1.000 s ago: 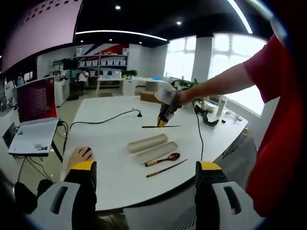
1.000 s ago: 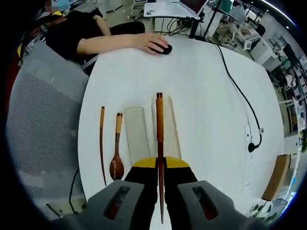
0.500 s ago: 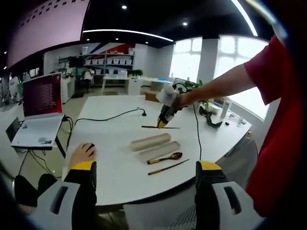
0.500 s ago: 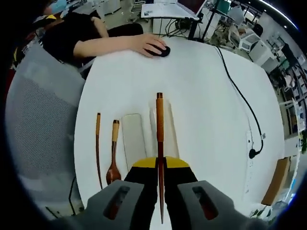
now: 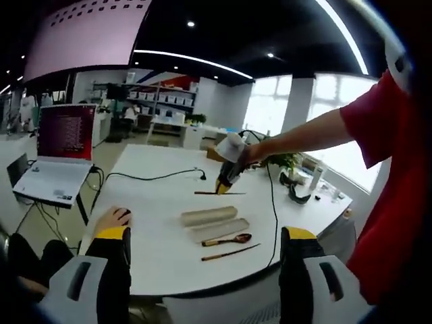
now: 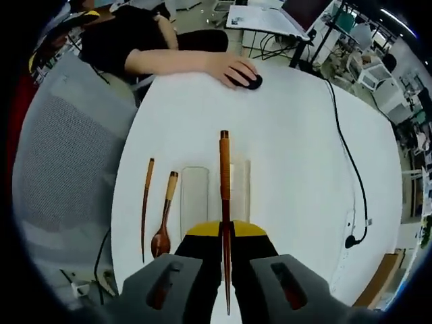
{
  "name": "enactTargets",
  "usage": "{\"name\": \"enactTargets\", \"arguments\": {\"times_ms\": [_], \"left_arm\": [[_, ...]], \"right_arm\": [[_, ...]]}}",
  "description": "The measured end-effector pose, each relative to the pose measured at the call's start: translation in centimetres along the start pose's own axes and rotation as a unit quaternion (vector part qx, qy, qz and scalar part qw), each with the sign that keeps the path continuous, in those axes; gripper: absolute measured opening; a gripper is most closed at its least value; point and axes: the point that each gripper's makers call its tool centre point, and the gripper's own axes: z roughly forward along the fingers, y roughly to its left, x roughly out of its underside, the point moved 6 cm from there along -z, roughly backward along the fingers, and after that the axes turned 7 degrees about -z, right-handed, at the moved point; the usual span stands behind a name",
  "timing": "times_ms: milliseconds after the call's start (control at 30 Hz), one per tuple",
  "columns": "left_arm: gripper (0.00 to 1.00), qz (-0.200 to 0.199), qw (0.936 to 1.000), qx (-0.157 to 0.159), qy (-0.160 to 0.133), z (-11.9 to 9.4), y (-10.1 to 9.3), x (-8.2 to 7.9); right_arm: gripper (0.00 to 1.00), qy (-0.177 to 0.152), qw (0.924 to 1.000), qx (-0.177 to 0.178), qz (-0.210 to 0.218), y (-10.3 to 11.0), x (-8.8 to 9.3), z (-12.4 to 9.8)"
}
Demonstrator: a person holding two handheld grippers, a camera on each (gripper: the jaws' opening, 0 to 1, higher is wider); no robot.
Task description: Arrange the utensils inside the cutlery case until each visible utensil rests in its matching compartment.
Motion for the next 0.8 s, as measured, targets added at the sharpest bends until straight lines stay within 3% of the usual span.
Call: {"name": "enactTargets", "arguments": {"times_ms": [167,333,367,400,433,467,567,633,700,767,800], "left_arm": [[0.92,0.01,0.9998,-0.001,0.014,-0.1,0.0,0.5],[0.92,0.003,1.0,0.002,0.006,-0.2,-0.3,0.3],[0.92,0.001,1.0,0.002,0.006,-0.1,-0.3,0.3],[0.92,0.001,1.0,0.002,0.007,-0.1,-0.3,0.2],[0.92,0.004,0.9999,-0.001,0.01,-0.1,-0.3,0.2],[0.91,0.007,0.9999,-0.003,0.011,-0.1,-0.3,0.2],[0.88,0.014,0.9997,-0.016,0.013,-0.3,-0.4,0.3],[0.79,0.037,0.9983,-0.042,-0.017,-0.8,-0.2,-0.6],[0.74,0.031,0.9981,-0.04,-0.036,-1.0,-0.4,-1.2],[0.8,0.005,0.9956,-0.045,-0.082,-1.2,-0.4,-2.3],[0.82,0.003,0.996,-0.043,-0.077,-1.3,-0.4,-2.3]], "right_arm": [[0.0,-0.006,0.9996,0.024,0.012,-0.7,0.4,0.8],[0.0,-0.016,0.999,0.039,0.015,-0.5,0.3,1.7],[0.0,-0.011,0.999,0.041,0.01,-0.4,0.3,1.9],[0.0,0.017,0.9985,0.048,-0.02,-0.3,0.4,2.1],[0.0,0.048,0.9964,0.038,-0.06,0.2,0.5,2.4],[0.0,0.051,0.9961,0.026,-0.067,0.5,0.3,2.7],[0.0,0.011,0.9997,-0.008,0.018,1.3,-0.8,2.8],[0.0,0.003,1.0,0.007,0.003,0.8,-0.7,2.6],[0.0,0.01,0.9998,0.008,0.018,0.4,-0.2,2.7],[0.0,0.01,0.9994,0.015,0.028,0.1,0.5,2.8],[0.0,0.012,0.9991,0.021,0.034,-0.2,0.8,2.8]]}}
